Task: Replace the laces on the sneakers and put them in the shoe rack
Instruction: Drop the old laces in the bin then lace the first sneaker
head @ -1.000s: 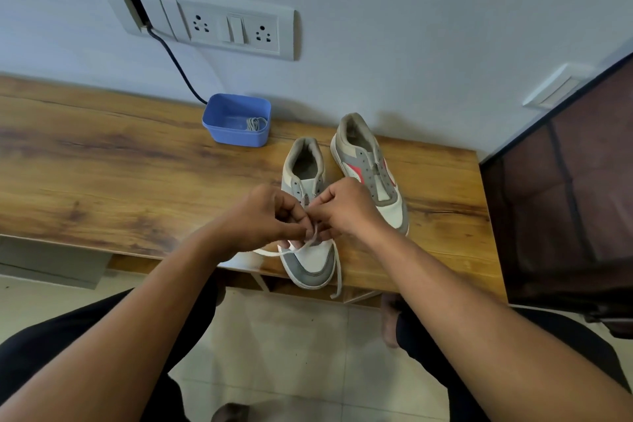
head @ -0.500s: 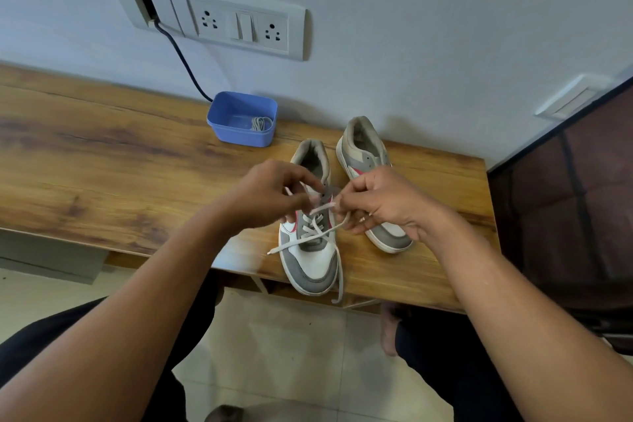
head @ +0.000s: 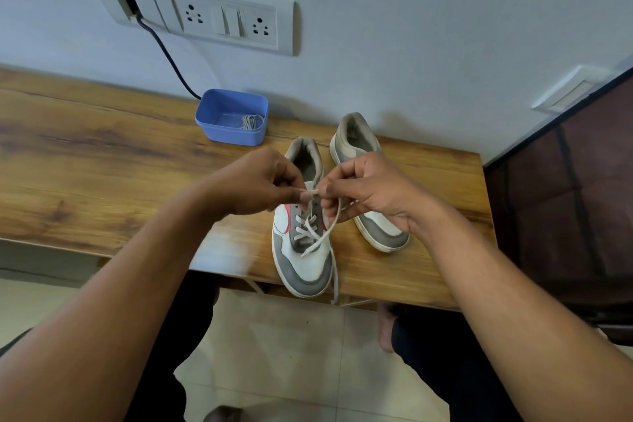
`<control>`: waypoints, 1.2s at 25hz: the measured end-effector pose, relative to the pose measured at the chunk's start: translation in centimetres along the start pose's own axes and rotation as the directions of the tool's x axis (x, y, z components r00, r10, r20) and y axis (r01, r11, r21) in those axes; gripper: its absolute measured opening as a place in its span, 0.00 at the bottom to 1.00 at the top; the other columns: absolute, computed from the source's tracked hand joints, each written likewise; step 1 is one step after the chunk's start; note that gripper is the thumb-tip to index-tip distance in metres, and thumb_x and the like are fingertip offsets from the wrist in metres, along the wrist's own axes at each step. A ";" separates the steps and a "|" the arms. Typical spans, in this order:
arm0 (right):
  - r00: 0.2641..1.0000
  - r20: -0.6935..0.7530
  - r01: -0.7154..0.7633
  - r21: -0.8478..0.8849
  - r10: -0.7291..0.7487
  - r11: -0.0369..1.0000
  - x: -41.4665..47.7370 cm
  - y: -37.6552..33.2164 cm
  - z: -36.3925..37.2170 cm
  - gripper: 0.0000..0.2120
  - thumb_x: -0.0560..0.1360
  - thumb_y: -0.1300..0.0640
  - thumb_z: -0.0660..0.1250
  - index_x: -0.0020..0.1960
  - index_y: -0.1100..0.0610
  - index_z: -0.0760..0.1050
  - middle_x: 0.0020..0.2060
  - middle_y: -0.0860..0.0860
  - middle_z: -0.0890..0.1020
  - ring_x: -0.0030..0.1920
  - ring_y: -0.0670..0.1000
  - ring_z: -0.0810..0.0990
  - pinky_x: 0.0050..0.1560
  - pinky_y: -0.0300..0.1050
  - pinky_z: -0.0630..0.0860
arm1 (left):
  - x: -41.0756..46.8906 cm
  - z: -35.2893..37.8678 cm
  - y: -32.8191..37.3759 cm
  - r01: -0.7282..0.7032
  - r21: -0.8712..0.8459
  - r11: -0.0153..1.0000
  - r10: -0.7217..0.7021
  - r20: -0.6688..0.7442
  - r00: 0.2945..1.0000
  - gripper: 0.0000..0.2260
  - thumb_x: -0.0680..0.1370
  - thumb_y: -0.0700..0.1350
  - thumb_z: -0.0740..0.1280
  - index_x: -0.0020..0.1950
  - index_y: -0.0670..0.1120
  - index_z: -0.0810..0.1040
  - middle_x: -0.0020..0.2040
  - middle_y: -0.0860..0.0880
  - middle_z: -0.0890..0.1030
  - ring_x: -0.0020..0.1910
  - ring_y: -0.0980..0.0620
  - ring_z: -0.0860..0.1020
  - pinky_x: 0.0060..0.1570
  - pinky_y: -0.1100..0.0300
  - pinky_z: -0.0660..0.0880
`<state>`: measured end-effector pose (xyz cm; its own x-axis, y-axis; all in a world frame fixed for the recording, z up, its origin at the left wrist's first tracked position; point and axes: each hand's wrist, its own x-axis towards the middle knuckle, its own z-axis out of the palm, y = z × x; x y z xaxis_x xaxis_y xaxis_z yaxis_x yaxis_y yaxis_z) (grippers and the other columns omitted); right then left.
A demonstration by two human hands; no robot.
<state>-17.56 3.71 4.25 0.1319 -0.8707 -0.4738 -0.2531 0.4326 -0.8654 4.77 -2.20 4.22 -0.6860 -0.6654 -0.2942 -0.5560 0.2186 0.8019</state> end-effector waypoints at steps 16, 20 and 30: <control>0.997 -0.070 0.045 0.101 -0.038 0.994 1.1 0.3 -0.2 0.11 0.74 0.63 0.78 0.54 0.66 0.84 0.42 0.58 0.87 0.40 0.51 0.85 0.42 0.44 0.85 | -2.0 -0.4 0.0 -0.011 -0.102 0.995 0.022 0.112 0.993 0.04 0.77 0.46 0.75 0.44 0.48 0.88 0.27 0.53 0.68 0.28 0.57 0.63 0.30 0.67 0.62; 0.971 -0.235 0.126 0.301 -0.054 0.945 2.2 0.2 2.3 0.09 0.75 0.66 0.76 0.54 0.66 0.83 0.37 0.56 0.86 0.38 0.51 0.85 0.42 0.43 0.86 | -0.9 0.4 -0.1 0.000 -0.144 0.990 0.014 0.094 0.995 0.04 0.79 0.43 0.73 0.47 0.45 0.88 0.26 0.56 0.71 0.26 0.58 0.65 0.28 0.69 0.63; 0.871 -0.482 0.231 0.562 0.088 0.794 2.8 0.7 3.0 0.15 0.74 0.69 0.75 0.57 0.59 0.76 0.42 0.60 0.85 0.36 0.53 0.85 0.37 0.44 0.82 | 0.5 2.4 -0.7 0.093 -0.093 0.991 -0.095 -0.019 0.995 0.05 0.78 0.47 0.73 0.46 0.49 0.87 0.34 0.45 0.83 0.30 0.59 0.75 0.33 0.67 0.70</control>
<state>-14.44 2.25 1.84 -0.3697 -0.8335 -0.4106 0.3685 0.2742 -0.8883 3.68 -0.97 2.21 -0.6207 -0.6970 -0.3591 -0.5713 0.0883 0.8160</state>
